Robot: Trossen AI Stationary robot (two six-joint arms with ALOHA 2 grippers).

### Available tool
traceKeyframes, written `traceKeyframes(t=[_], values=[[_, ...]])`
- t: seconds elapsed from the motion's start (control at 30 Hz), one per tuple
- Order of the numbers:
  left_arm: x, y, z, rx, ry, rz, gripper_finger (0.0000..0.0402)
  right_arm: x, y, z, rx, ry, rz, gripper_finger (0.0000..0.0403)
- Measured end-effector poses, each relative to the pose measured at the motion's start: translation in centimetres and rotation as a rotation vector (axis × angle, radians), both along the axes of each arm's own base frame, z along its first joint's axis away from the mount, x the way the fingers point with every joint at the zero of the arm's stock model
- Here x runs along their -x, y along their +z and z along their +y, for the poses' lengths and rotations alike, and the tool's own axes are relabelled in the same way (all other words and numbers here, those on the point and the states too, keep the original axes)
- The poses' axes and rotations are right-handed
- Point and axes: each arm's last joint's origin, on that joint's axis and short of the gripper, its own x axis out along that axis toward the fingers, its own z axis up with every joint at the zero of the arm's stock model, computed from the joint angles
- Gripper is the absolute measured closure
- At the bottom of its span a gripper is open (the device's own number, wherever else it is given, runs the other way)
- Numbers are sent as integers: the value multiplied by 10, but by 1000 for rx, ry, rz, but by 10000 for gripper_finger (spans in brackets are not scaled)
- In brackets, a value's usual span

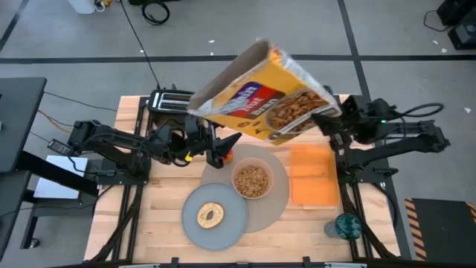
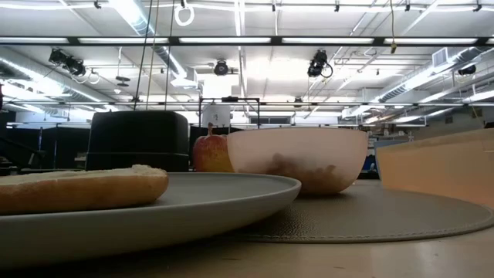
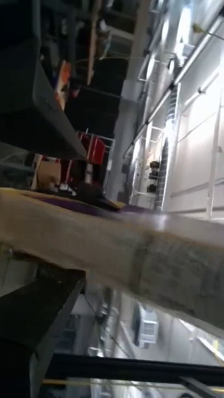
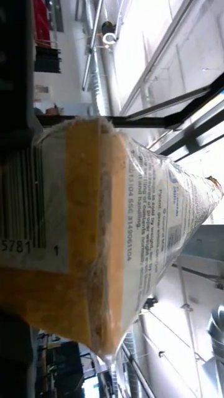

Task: Arrange a breakfast setting
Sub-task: Pour the cereal from the yellow cereal box into the light orange bowl

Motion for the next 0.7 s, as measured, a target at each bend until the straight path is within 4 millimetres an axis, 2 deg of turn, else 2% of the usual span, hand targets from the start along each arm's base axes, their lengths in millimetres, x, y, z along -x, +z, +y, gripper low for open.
traceKeyframes(t=[0.17,0.47,0.57,0.7], values=[[-1,21,-6,-109,7,9,92,-10,-1,-1,-2,-8,-23,252],[-1,47,-7,-141,-33,-11,97,-24,-8,-3,8,-6,20,251],[0,53,-7,-140,-33,-27,124,-26,-9,-3,28,-5,19,250],[2,62,-9,-166,-20,-25,202,-28,-10,-3,34,2,30,245]])
